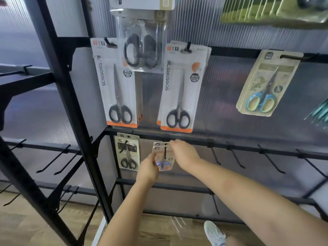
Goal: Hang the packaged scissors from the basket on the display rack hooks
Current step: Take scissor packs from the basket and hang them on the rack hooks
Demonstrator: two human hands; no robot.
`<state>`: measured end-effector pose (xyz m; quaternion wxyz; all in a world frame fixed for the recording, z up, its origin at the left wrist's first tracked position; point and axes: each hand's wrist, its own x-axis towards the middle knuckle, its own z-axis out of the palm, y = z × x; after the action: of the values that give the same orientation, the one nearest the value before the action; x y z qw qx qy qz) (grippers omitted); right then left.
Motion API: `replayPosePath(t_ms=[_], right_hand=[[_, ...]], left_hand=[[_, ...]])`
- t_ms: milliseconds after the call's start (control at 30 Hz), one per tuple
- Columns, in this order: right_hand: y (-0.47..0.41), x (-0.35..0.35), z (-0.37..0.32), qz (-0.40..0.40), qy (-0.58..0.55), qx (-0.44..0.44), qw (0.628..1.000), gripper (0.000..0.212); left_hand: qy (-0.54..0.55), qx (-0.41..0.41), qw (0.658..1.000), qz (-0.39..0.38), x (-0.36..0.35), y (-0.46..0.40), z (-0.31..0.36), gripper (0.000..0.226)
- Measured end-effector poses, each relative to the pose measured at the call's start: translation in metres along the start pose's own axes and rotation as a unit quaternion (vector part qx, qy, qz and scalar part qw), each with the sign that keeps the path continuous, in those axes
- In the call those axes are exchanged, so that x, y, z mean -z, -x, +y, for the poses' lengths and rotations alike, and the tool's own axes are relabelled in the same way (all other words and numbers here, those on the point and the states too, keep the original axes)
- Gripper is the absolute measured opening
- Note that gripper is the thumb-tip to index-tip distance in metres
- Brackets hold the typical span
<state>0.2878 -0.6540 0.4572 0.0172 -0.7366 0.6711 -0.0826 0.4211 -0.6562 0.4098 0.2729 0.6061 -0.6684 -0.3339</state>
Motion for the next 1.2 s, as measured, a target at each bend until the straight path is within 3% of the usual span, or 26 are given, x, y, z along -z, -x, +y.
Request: replayPosePath(t_ms=[167,300,433,533,767,1067,1200], right_hand=[[0.015,0.01,-0.007,0.025,0.043,0.011,0.999,0.054],[0.047,0.032,-0.023,0.029,0.037,-0.015,0.999,0.054],[0.092,0.071,-0.037,0.002,0.025,-0.037,0.999,0.062],[0.114,0.1,-0.032,0.033,0.041,-0.026,0.998,0.057],[0.16,0.155,0.024,0.079,0.05,-0.077,0.993,0.055],[0.308,0.189,0.094,0.078,0.035,-0.26,0.962,0.053],[0.397,0.19,0.1,0.081,0.02,-0.347,0.934,0.05]], left_hand=[[-0.075,-0.051,0.996,0.027,0.017,0.017,0.016,0.04],[-0.166,-0.096,0.981,0.036,0.038,0.046,0.03,0.036],[-0.308,-0.143,0.94,0.014,0.064,0.086,0.062,0.065],[-0.341,-0.168,0.925,0.005,0.073,0.105,0.099,0.062],[-0.345,-0.271,0.898,-0.006,0.038,0.134,0.183,0.056],[-0.312,-0.368,0.87,-0.105,-0.028,0.213,0.269,0.052],[-0.3,-0.422,0.839,-0.169,-0.059,0.276,0.286,0.051]])
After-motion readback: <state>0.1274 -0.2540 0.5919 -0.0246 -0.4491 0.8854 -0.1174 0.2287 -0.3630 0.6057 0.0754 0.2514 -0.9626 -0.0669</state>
